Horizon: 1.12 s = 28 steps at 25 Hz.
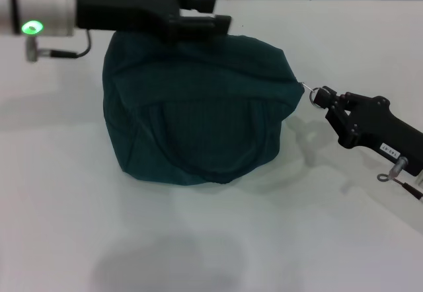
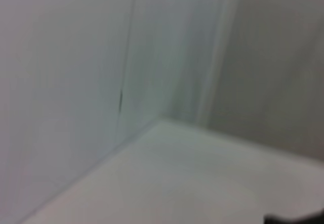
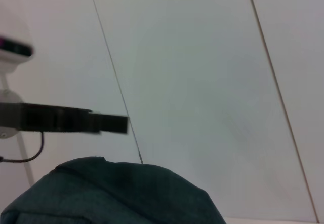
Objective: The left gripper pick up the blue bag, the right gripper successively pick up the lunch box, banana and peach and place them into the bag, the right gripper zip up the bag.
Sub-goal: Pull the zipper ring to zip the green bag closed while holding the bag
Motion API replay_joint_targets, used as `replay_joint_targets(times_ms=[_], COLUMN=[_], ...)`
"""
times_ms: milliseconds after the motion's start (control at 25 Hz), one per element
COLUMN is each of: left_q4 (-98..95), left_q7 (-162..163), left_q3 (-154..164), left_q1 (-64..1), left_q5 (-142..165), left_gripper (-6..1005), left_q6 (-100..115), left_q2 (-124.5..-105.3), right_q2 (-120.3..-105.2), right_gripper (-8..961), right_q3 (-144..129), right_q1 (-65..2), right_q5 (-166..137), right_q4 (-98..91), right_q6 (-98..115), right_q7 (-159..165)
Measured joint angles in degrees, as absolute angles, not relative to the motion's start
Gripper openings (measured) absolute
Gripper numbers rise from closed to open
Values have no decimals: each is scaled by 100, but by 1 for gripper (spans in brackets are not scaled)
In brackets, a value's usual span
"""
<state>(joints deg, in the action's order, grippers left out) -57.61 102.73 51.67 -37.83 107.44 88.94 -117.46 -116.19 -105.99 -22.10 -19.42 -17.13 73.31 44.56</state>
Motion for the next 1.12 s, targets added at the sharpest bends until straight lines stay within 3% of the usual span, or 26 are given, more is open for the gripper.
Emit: replay_joint_targets(times_ms=[80,520,960,1120], left_q4=[-6072,-6398,-6419,-6422], left_q7=[10633,11505,11453,11453], left_q3=[5235,6104,6153,6156], left_q1=[-4126,-4540,-4522,-4522], left_q5=[11612,12768,12751,12746], left_gripper=[510,510,352,201], left_q6=[8894,8483,8375,8375], left_q2=[-11895,-11951,-11954,-11954], right_q2=[-11619,-11619,-11619,-11619], right_gripper=[49,64,80,85], right_q3=[-10598,-10573,-10552,-10547], right_q1=[-2195,-2132,-2122,-2157], right_q5=[-1941,-1871,-1777,-1718], right_q4=[-1714,-1704,-1688,-1652], right_q6=[7333,7468,7471,7466], right_q7=[4456,4456,4456,4456])
